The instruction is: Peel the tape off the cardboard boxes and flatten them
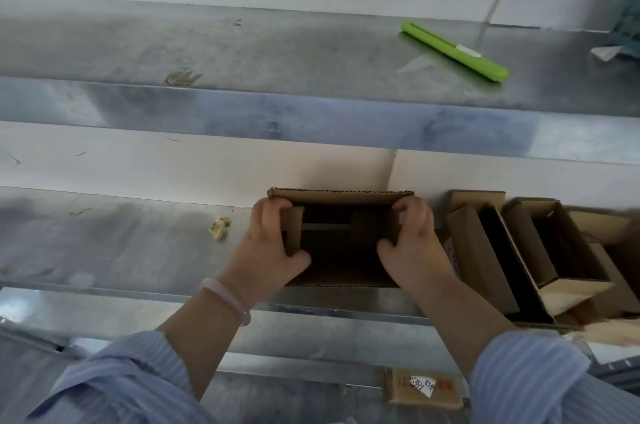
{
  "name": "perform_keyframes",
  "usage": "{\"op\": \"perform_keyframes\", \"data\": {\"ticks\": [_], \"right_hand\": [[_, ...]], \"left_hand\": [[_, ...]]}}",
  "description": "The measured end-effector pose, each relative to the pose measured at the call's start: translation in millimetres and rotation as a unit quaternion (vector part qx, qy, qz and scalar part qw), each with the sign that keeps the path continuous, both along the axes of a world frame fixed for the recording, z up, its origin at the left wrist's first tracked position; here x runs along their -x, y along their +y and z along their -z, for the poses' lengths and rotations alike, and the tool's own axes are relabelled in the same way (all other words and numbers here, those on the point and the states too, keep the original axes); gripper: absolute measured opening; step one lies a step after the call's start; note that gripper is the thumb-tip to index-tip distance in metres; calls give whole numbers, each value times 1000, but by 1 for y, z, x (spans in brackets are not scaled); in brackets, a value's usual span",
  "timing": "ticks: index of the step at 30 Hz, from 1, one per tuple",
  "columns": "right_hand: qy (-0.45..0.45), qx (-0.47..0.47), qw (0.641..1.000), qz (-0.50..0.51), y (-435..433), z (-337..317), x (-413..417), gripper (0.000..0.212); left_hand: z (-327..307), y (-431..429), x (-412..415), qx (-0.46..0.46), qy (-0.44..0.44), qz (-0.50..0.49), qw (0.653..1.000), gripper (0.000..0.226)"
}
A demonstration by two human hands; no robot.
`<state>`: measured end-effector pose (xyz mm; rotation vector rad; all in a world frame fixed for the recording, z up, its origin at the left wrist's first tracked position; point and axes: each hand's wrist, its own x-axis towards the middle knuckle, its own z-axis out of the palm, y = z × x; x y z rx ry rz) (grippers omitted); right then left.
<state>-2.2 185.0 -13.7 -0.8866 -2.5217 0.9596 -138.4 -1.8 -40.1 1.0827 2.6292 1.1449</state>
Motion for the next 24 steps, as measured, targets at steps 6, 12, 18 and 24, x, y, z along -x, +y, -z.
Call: {"op": "perform_keyframes", "data": {"ticks": [6, 12, 18, 24], "right_hand": [[166, 282, 941, 92, 17, 10, -31, 13], [63, 433, 893, 103, 30, 22, -35, 60], [-58, 409, 910, 33, 21, 15, -34, 28], [24, 423, 904, 55, 3, 28, -45, 24]], "left_hand": [[-5, -37, -3, -109, -96, 75, 987, 75], [21, -66, -13, -28, -119, 108, 987, 88], [24, -71, -19, -81, -303, 112, 943, 70], [10, -54, -24, -156, -423, -71, 890, 89]]}}
